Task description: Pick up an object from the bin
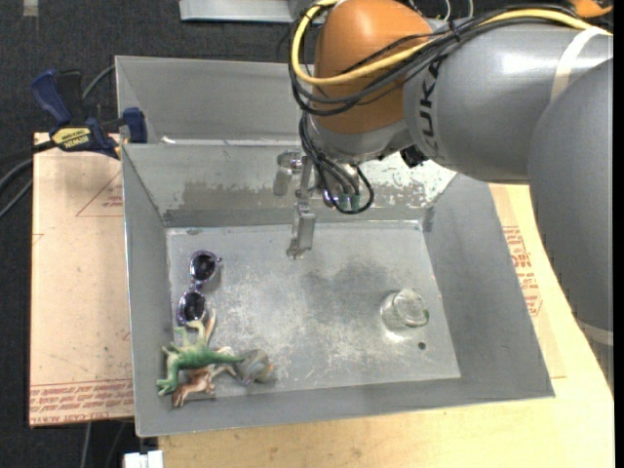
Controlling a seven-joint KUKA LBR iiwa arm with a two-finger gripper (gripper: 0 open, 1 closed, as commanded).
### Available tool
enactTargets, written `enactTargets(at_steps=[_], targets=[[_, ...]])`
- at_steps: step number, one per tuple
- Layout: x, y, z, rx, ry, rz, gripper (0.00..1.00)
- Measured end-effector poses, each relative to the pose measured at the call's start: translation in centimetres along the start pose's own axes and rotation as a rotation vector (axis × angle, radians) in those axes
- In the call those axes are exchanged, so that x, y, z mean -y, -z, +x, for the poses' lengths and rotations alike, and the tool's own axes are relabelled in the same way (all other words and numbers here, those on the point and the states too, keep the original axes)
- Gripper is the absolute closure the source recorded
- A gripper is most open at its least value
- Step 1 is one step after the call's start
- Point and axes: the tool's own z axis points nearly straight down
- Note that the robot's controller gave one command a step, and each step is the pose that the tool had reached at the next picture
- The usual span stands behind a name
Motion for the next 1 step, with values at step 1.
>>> enactTargets(at_steps=[1], targets=[[0.10,0.53,-0.15,0.008,-0.003,-0.001,0.00]])
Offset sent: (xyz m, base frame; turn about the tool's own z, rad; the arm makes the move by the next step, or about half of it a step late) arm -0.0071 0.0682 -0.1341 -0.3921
